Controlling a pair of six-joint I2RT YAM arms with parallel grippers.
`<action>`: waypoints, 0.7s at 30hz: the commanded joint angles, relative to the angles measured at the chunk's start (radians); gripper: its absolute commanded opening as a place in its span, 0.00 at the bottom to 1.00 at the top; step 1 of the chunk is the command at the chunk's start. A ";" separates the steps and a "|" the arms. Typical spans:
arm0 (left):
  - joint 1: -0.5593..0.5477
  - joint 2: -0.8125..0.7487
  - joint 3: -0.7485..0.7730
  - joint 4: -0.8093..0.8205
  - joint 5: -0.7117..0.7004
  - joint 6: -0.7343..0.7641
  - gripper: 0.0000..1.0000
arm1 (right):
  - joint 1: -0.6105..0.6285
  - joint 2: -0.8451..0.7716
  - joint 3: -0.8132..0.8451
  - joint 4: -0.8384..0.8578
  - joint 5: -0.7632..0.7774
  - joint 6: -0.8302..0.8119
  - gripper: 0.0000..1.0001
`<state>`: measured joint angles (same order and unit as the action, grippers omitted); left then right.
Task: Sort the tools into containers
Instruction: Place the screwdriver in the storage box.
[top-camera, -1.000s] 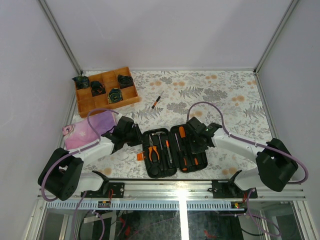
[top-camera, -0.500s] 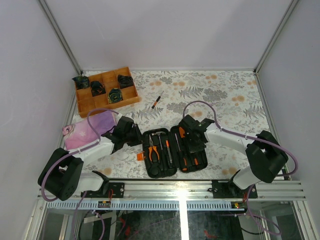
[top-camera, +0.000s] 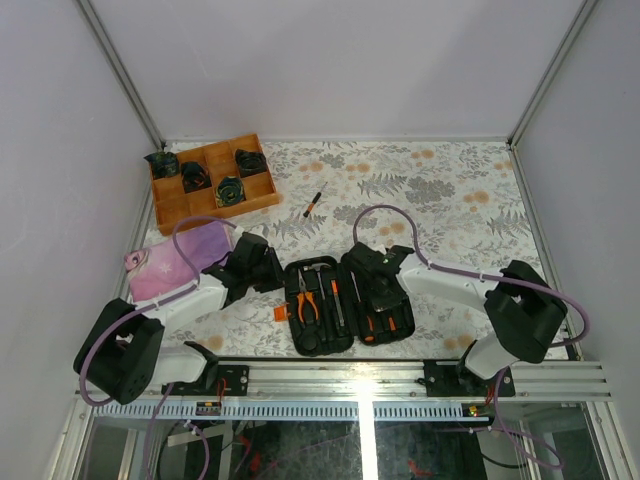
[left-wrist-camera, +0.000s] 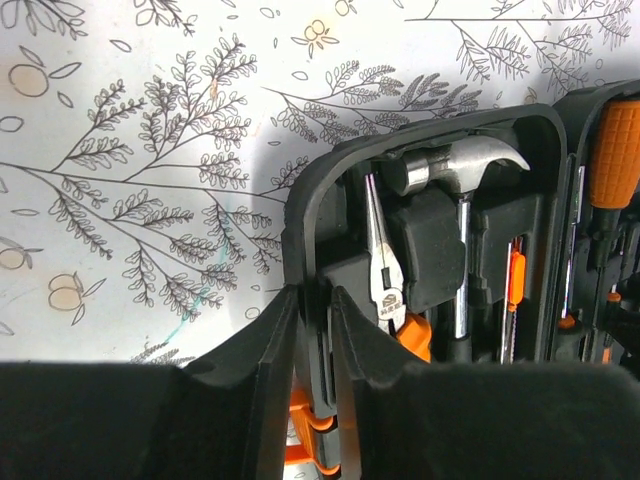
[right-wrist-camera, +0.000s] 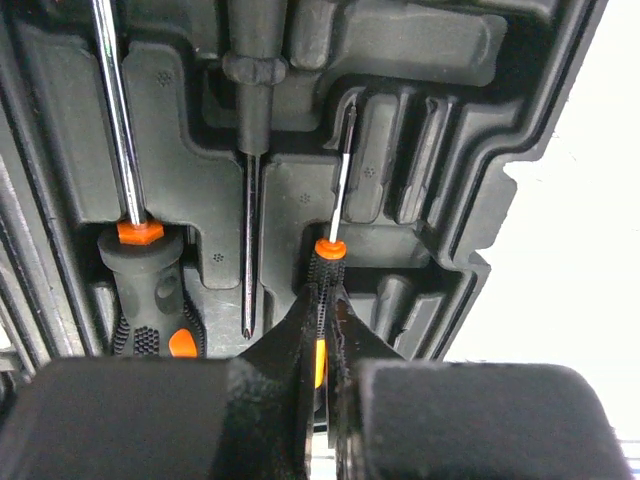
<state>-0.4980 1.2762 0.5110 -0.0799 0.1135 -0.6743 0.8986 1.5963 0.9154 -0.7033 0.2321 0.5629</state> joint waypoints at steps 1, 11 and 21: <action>-0.019 -0.050 0.051 -0.054 -0.074 0.010 0.20 | 0.045 -0.006 -0.050 0.108 -0.042 0.080 0.10; -0.017 -0.093 0.200 -0.181 -0.160 0.031 0.40 | 0.045 -0.250 0.031 0.146 0.133 0.086 0.37; -0.018 0.003 0.458 -0.269 -0.239 0.134 0.56 | 0.045 -0.479 -0.103 0.292 0.146 0.088 0.46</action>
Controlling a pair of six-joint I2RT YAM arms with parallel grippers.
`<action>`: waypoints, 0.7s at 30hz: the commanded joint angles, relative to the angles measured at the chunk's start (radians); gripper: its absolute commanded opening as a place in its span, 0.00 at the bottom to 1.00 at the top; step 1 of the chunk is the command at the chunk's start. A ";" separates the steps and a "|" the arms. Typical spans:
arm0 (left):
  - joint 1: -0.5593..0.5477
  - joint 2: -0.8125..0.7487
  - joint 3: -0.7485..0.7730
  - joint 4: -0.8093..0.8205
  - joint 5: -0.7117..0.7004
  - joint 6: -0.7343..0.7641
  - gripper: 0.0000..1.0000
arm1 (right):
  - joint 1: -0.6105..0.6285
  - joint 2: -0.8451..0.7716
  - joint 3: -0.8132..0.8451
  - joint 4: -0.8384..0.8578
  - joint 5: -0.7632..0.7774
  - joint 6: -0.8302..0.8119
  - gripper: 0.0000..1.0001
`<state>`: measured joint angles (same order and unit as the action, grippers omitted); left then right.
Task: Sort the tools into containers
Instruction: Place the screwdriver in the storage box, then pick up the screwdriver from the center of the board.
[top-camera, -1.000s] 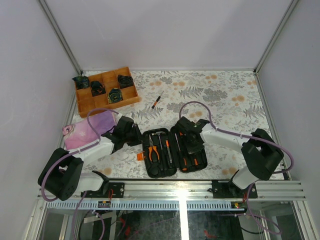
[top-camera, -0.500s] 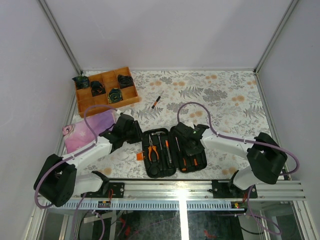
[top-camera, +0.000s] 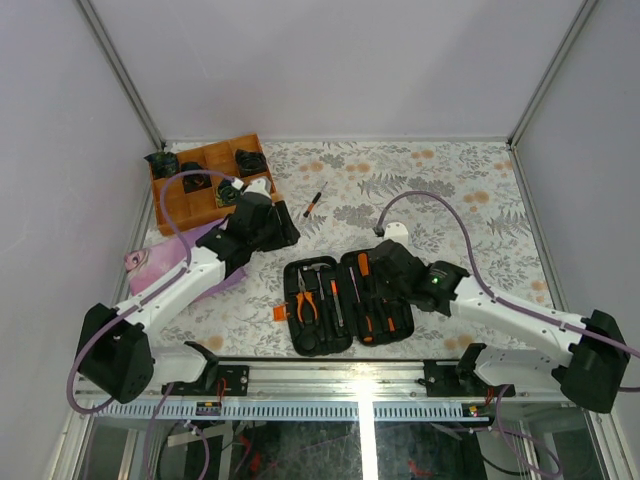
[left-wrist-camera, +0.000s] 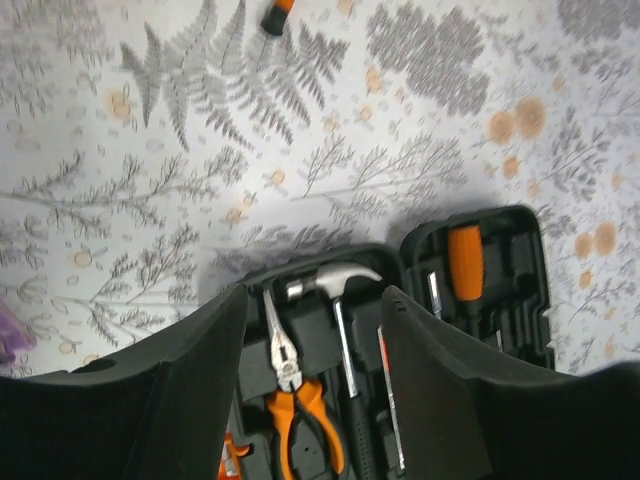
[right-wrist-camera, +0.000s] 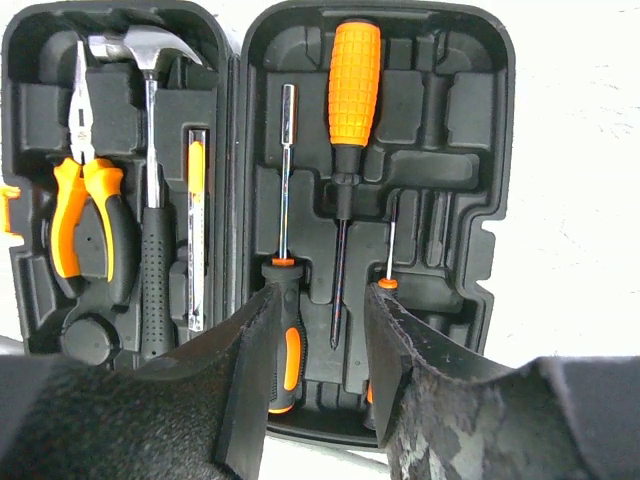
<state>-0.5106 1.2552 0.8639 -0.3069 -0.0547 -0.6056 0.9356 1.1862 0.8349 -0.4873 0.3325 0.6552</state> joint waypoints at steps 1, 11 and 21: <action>-0.005 0.031 0.138 -0.047 -0.080 0.081 0.56 | 0.008 -0.084 -0.025 0.082 0.048 -0.018 0.47; 0.091 0.226 0.525 -0.091 0.078 0.272 0.57 | 0.008 -0.233 -0.071 0.153 0.060 -0.095 0.53; 0.162 0.537 0.827 -0.212 0.174 0.361 0.59 | 0.009 -0.313 -0.124 0.117 0.059 0.005 0.53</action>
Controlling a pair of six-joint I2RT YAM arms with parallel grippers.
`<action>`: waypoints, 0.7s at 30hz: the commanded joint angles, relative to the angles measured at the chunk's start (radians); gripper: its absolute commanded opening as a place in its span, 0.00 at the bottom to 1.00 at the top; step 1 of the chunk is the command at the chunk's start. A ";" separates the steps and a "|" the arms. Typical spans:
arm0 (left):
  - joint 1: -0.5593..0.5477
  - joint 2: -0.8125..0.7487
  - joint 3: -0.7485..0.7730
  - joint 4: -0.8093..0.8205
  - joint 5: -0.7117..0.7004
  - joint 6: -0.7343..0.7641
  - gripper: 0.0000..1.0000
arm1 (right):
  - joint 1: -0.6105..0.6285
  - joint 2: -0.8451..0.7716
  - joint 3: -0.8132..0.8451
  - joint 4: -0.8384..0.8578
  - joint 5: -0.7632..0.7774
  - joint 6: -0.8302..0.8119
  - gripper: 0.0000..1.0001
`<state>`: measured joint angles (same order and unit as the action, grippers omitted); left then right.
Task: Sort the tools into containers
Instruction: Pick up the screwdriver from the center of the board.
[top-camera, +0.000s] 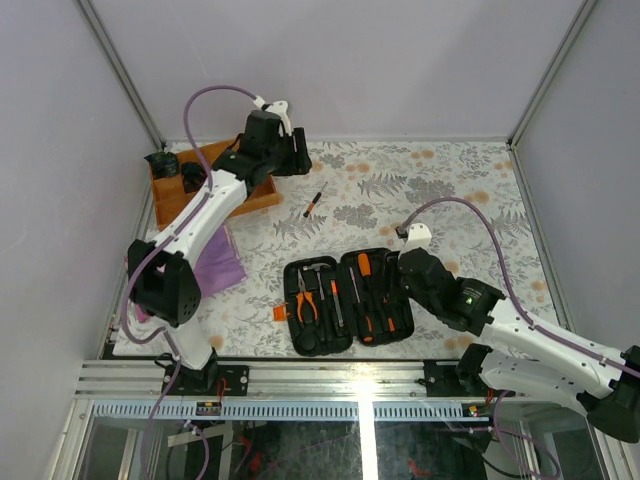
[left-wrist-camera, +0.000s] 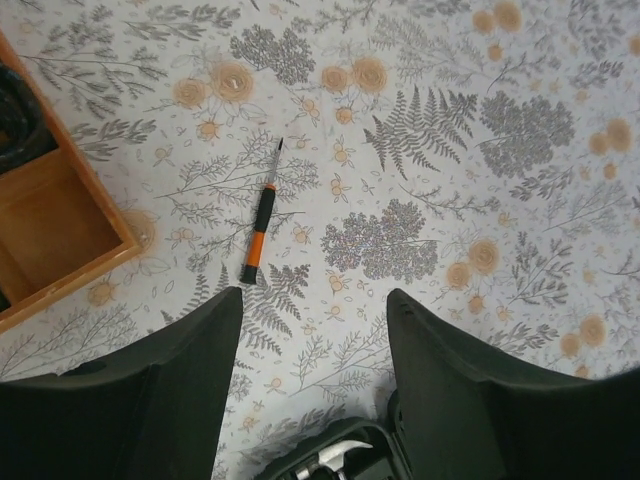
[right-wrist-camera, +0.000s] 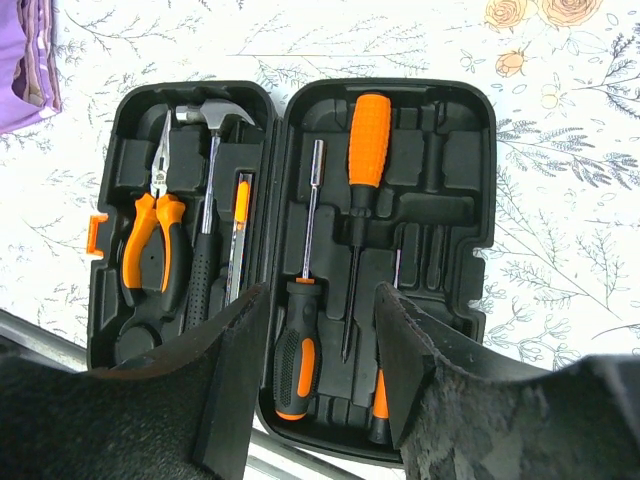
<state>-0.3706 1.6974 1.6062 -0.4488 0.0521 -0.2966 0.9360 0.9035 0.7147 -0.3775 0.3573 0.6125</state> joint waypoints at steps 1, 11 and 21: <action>0.025 0.116 0.100 -0.061 0.081 0.051 0.59 | 0.008 -0.033 -0.003 0.002 0.033 0.050 0.53; 0.026 0.429 0.342 -0.164 0.068 0.126 0.61 | 0.008 -0.031 0.029 -0.072 0.067 0.038 0.53; 0.025 0.573 0.344 -0.165 0.044 0.153 0.57 | 0.007 -0.009 0.007 -0.056 0.047 0.056 0.54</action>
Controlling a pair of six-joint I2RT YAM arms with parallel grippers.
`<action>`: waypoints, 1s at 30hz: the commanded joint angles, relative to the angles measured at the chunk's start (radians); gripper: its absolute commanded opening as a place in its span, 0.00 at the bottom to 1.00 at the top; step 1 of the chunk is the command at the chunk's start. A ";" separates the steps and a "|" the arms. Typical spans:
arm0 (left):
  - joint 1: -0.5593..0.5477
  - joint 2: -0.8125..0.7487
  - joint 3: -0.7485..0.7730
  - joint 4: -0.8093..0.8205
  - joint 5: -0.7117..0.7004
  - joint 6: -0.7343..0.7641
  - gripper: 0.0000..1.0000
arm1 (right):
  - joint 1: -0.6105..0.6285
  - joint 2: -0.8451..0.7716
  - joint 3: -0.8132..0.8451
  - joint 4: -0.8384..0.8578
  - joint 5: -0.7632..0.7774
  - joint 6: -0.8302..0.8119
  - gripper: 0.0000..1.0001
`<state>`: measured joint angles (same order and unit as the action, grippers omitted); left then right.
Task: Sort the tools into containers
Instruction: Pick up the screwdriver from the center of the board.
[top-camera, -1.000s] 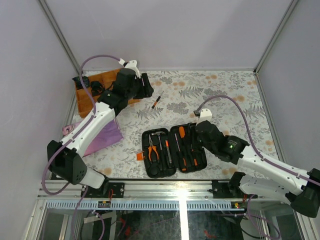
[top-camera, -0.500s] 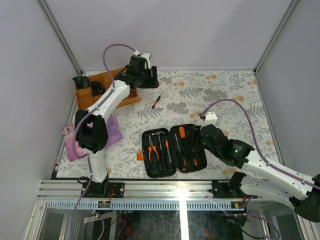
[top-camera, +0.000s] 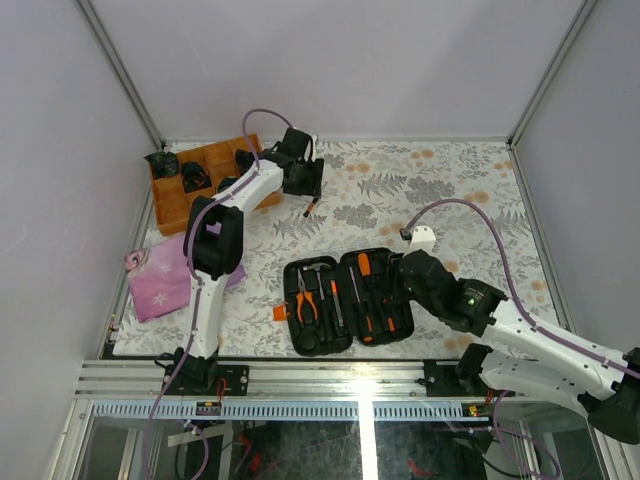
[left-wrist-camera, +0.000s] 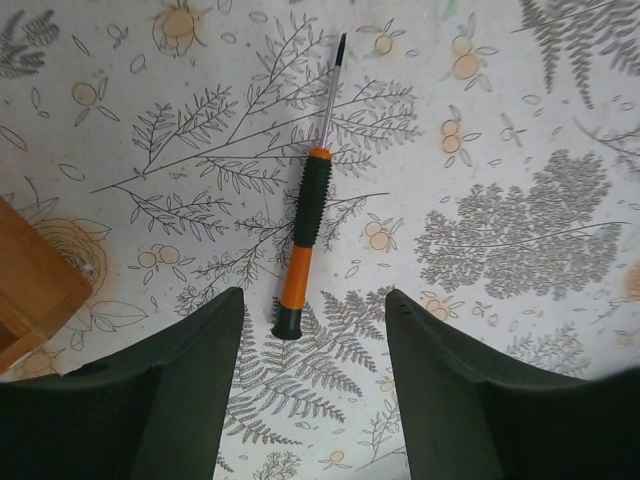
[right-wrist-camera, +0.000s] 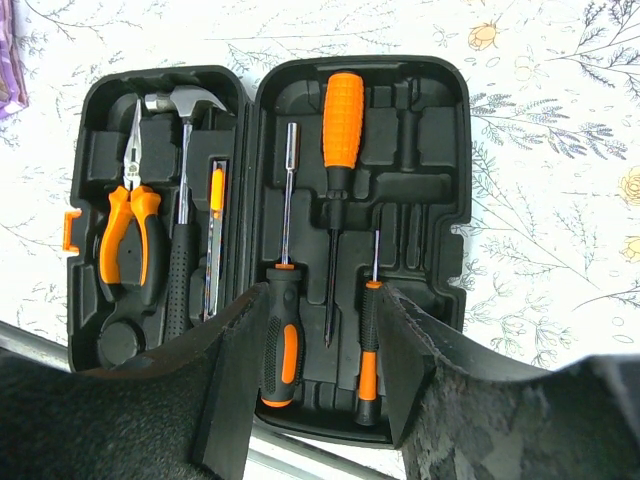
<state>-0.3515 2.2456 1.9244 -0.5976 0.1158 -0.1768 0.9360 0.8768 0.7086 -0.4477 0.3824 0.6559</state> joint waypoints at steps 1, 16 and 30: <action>0.007 0.035 0.029 -0.021 -0.025 0.033 0.56 | 0.008 0.025 0.017 0.011 0.020 0.010 0.54; -0.042 0.128 0.055 -0.062 -0.131 0.089 0.47 | 0.008 0.049 0.016 -0.004 0.005 0.010 0.54; -0.048 0.183 0.088 -0.127 -0.135 0.087 0.26 | 0.008 0.038 0.014 -0.014 0.002 0.016 0.54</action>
<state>-0.4004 2.3947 1.9972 -0.6678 -0.0078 -0.1024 0.9360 0.9318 0.7086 -0.4629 0.3752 0.6598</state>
